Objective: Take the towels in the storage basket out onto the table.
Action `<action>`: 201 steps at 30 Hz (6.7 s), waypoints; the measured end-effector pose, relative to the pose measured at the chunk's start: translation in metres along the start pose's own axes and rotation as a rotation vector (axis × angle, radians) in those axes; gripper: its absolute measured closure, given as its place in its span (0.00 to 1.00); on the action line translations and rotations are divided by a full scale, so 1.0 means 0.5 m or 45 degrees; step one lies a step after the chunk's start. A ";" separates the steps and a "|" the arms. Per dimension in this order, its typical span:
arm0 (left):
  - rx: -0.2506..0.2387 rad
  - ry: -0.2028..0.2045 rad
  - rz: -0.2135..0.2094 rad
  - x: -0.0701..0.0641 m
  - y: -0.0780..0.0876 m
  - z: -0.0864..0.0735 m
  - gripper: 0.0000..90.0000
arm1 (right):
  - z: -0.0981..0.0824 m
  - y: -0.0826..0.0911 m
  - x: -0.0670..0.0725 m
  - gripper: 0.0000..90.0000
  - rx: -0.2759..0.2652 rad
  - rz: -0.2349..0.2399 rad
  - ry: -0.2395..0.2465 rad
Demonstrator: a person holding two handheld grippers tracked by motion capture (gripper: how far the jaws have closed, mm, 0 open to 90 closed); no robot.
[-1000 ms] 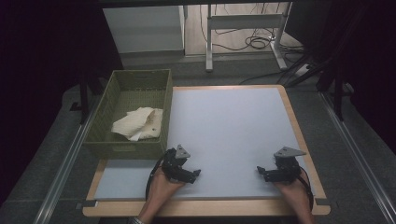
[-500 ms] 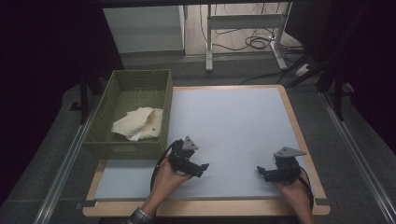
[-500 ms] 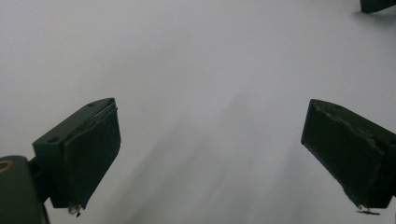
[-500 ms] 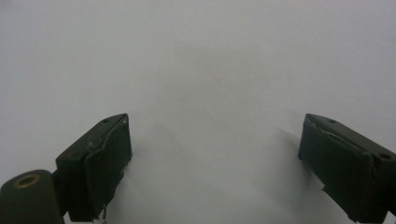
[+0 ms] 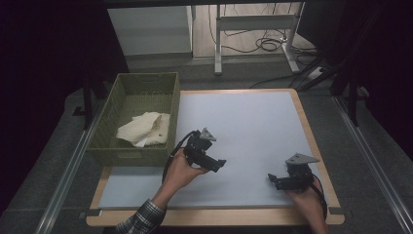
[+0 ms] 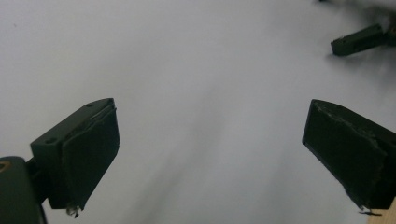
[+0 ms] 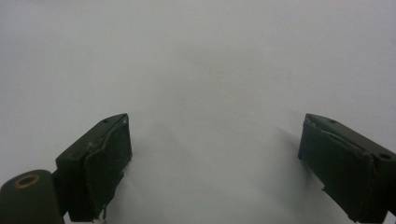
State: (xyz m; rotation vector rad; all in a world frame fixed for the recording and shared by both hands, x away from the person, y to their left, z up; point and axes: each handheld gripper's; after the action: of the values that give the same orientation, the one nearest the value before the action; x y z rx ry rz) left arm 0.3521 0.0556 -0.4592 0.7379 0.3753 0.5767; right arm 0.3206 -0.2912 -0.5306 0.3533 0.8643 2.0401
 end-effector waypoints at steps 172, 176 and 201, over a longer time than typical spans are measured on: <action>0.203 0.099 -0.044 0.147 0.036 0.207 0.81 | 0.000 -0.001 0.000 0.11 -0.001 0.006 -0.004; 0.245 0.063 -0.078 0.123 -0.032 0.211 0.81 | 0.000 -0.001 0.000 0.11 -0.001 0.006 -0.003; 0.224 -0.013 -0.057 0.105 -0.148 0.143 0.33 | 0.000 0.000 -0.002 0.11 -0.001 0.009 -0.006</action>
State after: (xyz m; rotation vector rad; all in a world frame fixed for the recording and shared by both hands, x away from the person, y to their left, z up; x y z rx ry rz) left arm 0.4559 0.0063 -0.4693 0.8986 0.4358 0.5016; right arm 0.3211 -0.2919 -0.5305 0.3612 0.8604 2.0457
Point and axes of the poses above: each handheld gripper's, and its own axes: y roughly backward along the jaws, z roughly out of its top, x roughly to its left, and after that the axes turned 2 degrees about -z, right-handed
